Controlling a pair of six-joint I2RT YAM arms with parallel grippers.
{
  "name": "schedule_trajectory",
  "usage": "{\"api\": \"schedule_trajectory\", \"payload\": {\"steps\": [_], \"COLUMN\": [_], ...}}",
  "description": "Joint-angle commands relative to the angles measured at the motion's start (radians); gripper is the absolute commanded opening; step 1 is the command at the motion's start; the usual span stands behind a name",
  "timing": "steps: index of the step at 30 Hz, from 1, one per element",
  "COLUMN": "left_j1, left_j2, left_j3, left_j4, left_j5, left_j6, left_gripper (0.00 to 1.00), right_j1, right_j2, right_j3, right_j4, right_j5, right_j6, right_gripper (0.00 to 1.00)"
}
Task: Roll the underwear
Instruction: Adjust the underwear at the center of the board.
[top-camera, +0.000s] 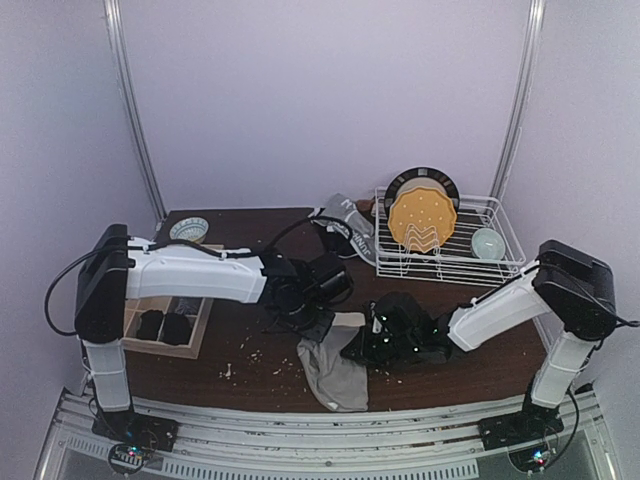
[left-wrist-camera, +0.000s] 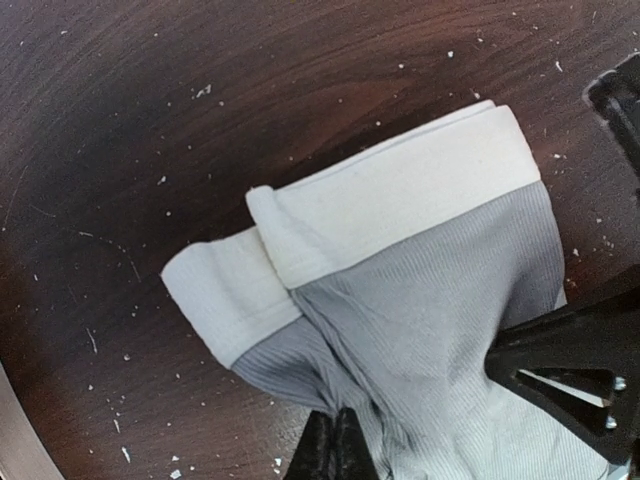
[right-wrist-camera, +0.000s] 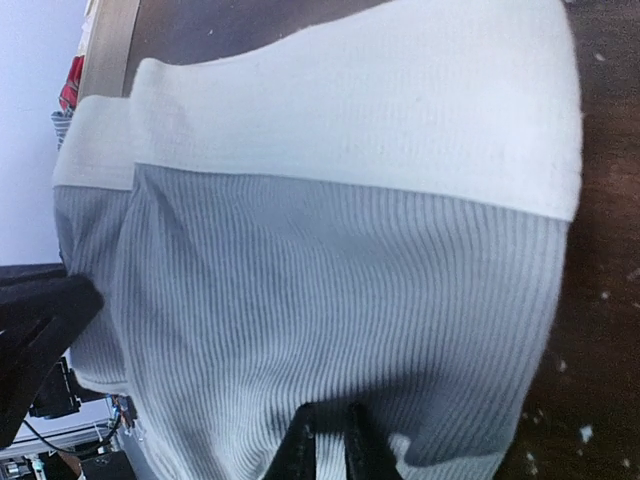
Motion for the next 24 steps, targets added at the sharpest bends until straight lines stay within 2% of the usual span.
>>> {"api": "schedule_trajectory", "payload": {"steps": [1,14,19,24], "left_j1": [0.001,-0.040,-0.039,-0.039], "left_j2": [0.003,0.041,0.058,0.064], "left_j3": [0.032,0.111,0.112,0.093], "left_j4": [-0.011,0.014,0.059,0.070], "left_j5": [-0.016,0.048,0.086,0.062], "left_j6": [0.004,-0.007,-0.024,-0.043], "left_gripper": [0.00,0.00,0.00,0.00], "right_j1": [0.003,0.009,0.009,0.009], "right_j2": [0.094,0.269,0.263,0.260], "right_j3": [0.051,0.113,0.079,0.018], "right_j4": [0.063,0.218,0.254,0.327], "right_j5": [-0.024,-0.056,-0.053,-0.050], "right_j6": [0.062,0.157,0.149,0.163], "right_gripper": [0.08,0.05,0.09,0.15]}}
